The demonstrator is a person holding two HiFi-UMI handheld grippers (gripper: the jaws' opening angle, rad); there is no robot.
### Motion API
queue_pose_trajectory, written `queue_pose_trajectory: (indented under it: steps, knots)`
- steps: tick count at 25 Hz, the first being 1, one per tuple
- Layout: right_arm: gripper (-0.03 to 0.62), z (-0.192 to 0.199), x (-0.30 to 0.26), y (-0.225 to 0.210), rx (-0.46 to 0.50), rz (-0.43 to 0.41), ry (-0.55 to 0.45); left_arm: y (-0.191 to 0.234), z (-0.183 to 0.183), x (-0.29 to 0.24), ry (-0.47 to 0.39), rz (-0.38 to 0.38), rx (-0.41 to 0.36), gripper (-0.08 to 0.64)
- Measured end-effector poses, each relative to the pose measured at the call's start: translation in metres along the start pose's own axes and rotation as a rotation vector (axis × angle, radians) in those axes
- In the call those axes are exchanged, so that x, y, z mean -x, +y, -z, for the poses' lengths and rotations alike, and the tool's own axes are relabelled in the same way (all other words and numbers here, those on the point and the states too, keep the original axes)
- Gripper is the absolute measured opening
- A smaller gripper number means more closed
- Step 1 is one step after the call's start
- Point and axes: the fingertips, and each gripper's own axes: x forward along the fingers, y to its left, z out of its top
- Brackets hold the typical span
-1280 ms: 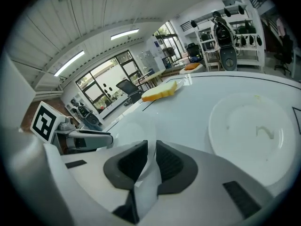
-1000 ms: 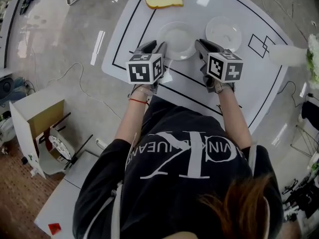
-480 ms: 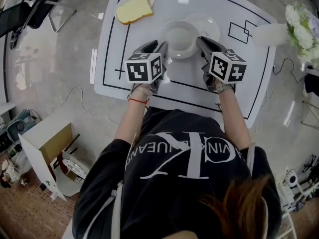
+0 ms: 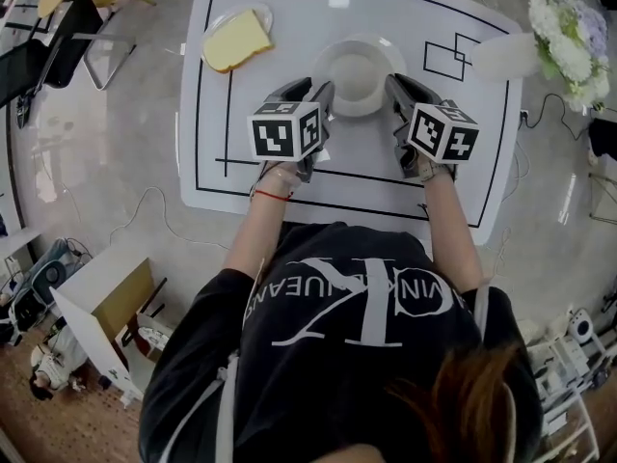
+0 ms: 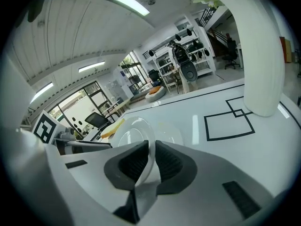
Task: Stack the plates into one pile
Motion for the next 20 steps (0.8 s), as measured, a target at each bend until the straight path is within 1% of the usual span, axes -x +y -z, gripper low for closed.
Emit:
queue_pose_trajectory:
  steps: [3, 7, 10, 16, 20]
  knots:
    - [0.048, 0.000, -0.002, -0.009, -0.015, 0.020, -0.001, -0.004, -0.002, -0.010, 0.018, 0.013, -0.018, 0.169]
    - [0.051, -0.003, -0.004, -0.019, -0.030, 0.040, -0.001, -0.008, -0.005, -0.021, 0.044, 0.020, -0.068, 0.183]
    - [0.054, -0.004, -0.007, -0.026, -0.034, 0.056, 0.001, -0.011, -0.005, -0.030, 0.062, 0.026, -0.102, 0.206]
    - [0.058, -0.010, -0.010, -0.036, -0.020, 0.088, -0.016, -0.015, -0.003, -0.041, 0.079, 0.051, -0.114, 0.209]
    - [0.063, -0.011, -0.013, -0.038, -0.003, 0.104, -0.021, -0.014, 0.000, -0.044, 0.092, 0.043, -0.147, 0.209]
